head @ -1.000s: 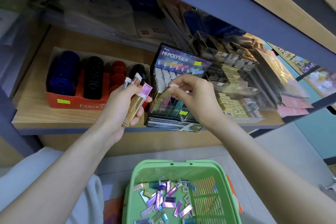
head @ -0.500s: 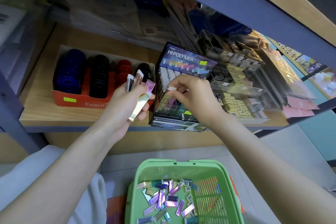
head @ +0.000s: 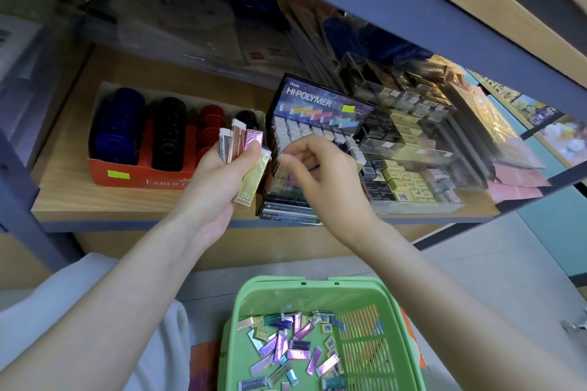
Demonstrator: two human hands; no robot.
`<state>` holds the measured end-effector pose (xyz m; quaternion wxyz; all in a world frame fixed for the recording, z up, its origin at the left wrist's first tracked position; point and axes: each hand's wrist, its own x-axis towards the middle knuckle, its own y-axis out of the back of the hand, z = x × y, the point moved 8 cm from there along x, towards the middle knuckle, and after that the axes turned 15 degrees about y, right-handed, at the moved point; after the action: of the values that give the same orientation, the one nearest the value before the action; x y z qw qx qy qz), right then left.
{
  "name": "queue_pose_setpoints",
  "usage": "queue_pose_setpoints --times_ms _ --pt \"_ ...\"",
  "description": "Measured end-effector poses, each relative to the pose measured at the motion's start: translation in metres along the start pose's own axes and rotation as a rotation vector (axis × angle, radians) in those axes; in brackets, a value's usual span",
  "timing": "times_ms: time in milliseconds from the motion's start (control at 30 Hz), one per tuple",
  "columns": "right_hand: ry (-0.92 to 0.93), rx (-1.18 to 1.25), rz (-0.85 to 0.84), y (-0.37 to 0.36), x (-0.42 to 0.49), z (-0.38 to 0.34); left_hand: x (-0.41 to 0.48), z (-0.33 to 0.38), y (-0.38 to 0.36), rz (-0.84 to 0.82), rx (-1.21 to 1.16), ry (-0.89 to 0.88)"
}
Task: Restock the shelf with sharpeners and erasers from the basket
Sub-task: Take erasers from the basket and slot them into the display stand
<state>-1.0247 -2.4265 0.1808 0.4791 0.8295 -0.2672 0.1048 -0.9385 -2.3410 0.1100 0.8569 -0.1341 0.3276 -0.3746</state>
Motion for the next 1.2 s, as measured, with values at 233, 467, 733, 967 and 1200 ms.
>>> queue_pose_setpoints --times_ms 233,467,733,967,1200 --pt "-0.281 0.289 -0.057 -0.021 -0.012 0.005 -0.005 -0.006 -0.011 -0.069 -0.016 -0.033" --pt "-0.241 0.402 -0.066 -0.012 -0.011 -0.003 -0.008 0.0 -0.01 -0.078 -0.07 -0.048" --pt "-0.155 0.282 0.066 0.021 0.001 0.024 -0.004 0.002 0.009 0.018 -0.099 -0.021" --pt "-0.08 0.137 -0.01 0.021 -0.002 0.031 0.001 -0.002 0.011 0.024 -0.071 0.03" --pt "-0.004 0.109 -0.079 0.011 0.01 0.023 0.004 -0.006 0.011 0.031 -0.105 0.079"
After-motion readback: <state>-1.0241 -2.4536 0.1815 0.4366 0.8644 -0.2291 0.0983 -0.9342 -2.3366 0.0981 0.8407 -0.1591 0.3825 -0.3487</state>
